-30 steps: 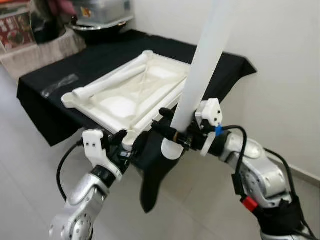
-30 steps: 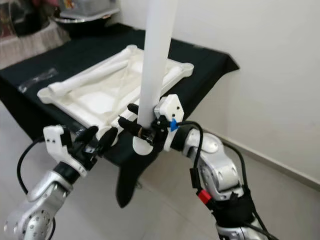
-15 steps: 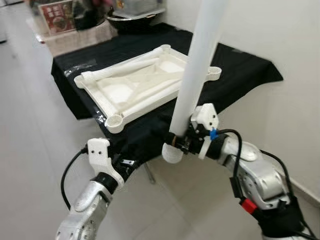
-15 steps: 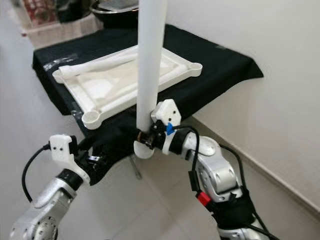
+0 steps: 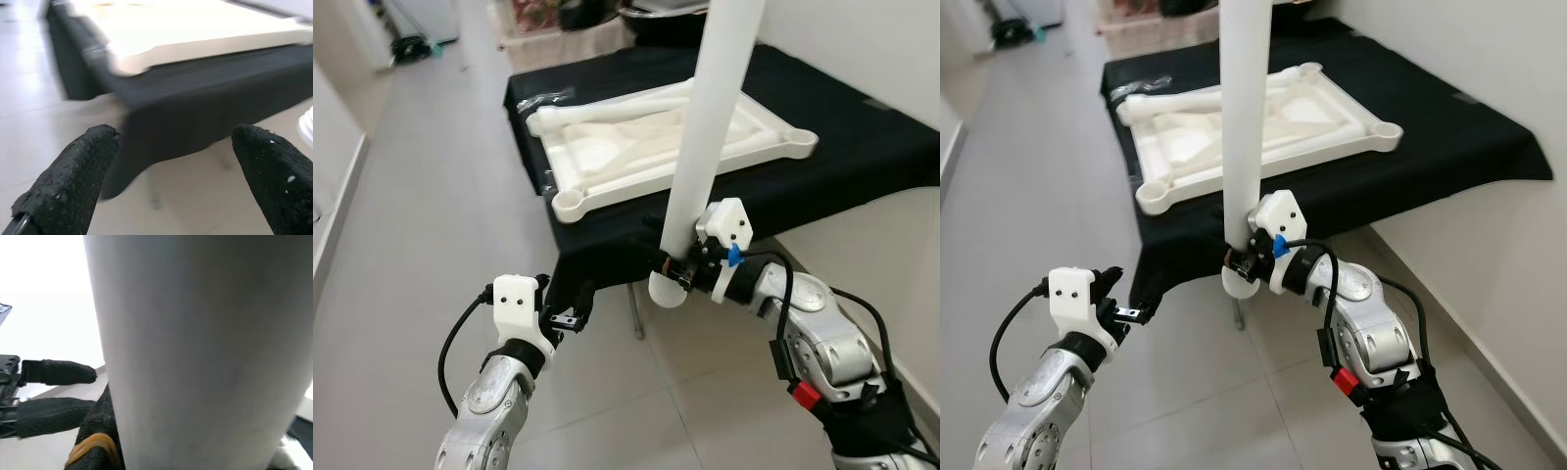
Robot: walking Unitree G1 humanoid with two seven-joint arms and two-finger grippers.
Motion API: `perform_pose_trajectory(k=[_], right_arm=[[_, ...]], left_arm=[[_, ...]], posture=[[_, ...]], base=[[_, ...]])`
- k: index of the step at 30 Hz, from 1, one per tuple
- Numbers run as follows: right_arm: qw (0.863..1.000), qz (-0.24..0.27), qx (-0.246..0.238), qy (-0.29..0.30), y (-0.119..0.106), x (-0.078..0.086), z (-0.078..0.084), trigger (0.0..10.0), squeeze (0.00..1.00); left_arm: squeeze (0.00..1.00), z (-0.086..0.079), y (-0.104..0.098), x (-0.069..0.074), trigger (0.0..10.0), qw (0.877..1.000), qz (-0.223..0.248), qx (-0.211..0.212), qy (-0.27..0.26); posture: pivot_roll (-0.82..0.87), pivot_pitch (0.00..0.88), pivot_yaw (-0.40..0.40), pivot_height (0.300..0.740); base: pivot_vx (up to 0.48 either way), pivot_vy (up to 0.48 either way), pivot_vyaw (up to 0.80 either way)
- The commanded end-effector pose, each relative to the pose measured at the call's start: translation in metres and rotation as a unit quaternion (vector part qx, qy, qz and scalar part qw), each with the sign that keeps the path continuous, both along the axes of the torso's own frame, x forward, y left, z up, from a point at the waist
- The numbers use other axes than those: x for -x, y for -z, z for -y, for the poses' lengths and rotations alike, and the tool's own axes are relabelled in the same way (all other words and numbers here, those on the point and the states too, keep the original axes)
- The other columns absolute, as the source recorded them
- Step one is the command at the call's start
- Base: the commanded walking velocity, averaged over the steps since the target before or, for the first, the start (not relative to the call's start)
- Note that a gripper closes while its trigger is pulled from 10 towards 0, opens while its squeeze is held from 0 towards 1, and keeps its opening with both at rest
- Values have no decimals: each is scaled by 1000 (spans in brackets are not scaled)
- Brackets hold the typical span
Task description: Building children table
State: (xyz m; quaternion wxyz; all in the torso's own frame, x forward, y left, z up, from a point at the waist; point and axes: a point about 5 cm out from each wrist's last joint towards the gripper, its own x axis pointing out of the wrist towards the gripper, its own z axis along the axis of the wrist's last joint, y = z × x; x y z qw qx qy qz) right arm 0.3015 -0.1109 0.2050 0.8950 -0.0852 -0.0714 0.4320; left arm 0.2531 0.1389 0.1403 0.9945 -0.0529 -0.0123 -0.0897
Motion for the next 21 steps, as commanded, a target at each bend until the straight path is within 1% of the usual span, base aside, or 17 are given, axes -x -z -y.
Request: perform_pose_trajectory(k=[1, 2, 4, 6, 9, 10, 11, 12, 13, 15, 16, 17, 18, 19, 21], right_arm=[[999, 8, 13, 28, 6, -1, 3, 10000, 0], [998, 14, 15, 53, 7, -4, 4, 10000, 0], [996, 15, 26, 79, 9, -7, 5, 10000, 0], [997, 10, 24, 78, 10, -7, 5, 10000, 0], [998, 9, 21, 60, 9, -7, 4, 10000, 0], [998, 15, 13, 53, 7, -6, 3, 10000, 0], [998, 15, 13, 53, 7, -6, 3, 10000, 0], [998, 26, -10, 58, -1, -7, 4, 10000, 0], [998, 27, 3, 62, -2, -8, 5, 10000, 0], [998, 27, 3, 62, -2, -8, 5, 10000, 0], [997, 38, 0, 60, -6, -9, 4, 10000, 0], [997, 47, -19, 65, -11, -9, 4, 10000, 0], [997, 47, -19, 65, -11, -9, 4, 10000, 0], [996, 52, -35, 70, -15, -10, 4, 10000, 0], [995, 59, -26, 77, -17, -11, 3, 10000, 0]], left_arm=[[0, 2, 0, -1, 10000, 1000, 5, -6, 9], [0, 2, -2, -1, 10000, 1000, 10, -3, 9], [0, 0, -3, -1, 10000, 1000, 15, -1, 8], [0, 0, -4, -1, 10000, 1000, 17, -2, 6], [0, -1, -5, -1, 10000, 1000, 20, -7, 4], [0, -2, -5, -1, 10000, 1000, 22, -8, 4], [0, -2, -5, -1, 10000, 1000, 22, -8, 4], [0, -2, -7, -1, 10000, 1000, 26, -7, 4], [0, -2, -8, -1, 10000, 1000, 27, -7, 5], [0, -2, -8, -1, 10000, 1000, 27, -7, 5], [0, -2, -8, -1, 10000, 1000, 29, -5, 5], [0, -2, -9, -2, 10000, 1000, 30, -4, 7], [0, -2, -9, -2, 10000, 1000, 30, -4, 7], [0, -1, -9, -2, 10000, 999, 31, -3, 8], [0, 0, -9, -2, 10000, 999, 31, -2, 11]], posture=[[-45, 118, 24, 740], [-44, 118, 24, 740], [-44, 119, 25, 740], [-44, 119, 25, 740], [-41, 119, 24, 740], [-40, 120, 26, 740], [-40, 120, 26, 740], [-41, 122, 26, 740], [-39, 124, 23, 740], [-39, 124, 23, 740], [-39, 126, 24, 740], [-40, 124, 26, 740], [-40, 124, 26, 740], [-40, 124, 26, 740], [-39, 126, 27, 740]], base=[[0, 0, 800], [259, 0, 0], [319, 0, 0], [401, 0, 0], [454, 0, 675], [472, 0, 800], [472, 0, 800], [472, 0, 0], [472, 0, 800], [472, 0, 800], [472, 0, 800], [472, 0, 494], [472, 0, 494], [472, 0, 494], [472, 0, 0]])
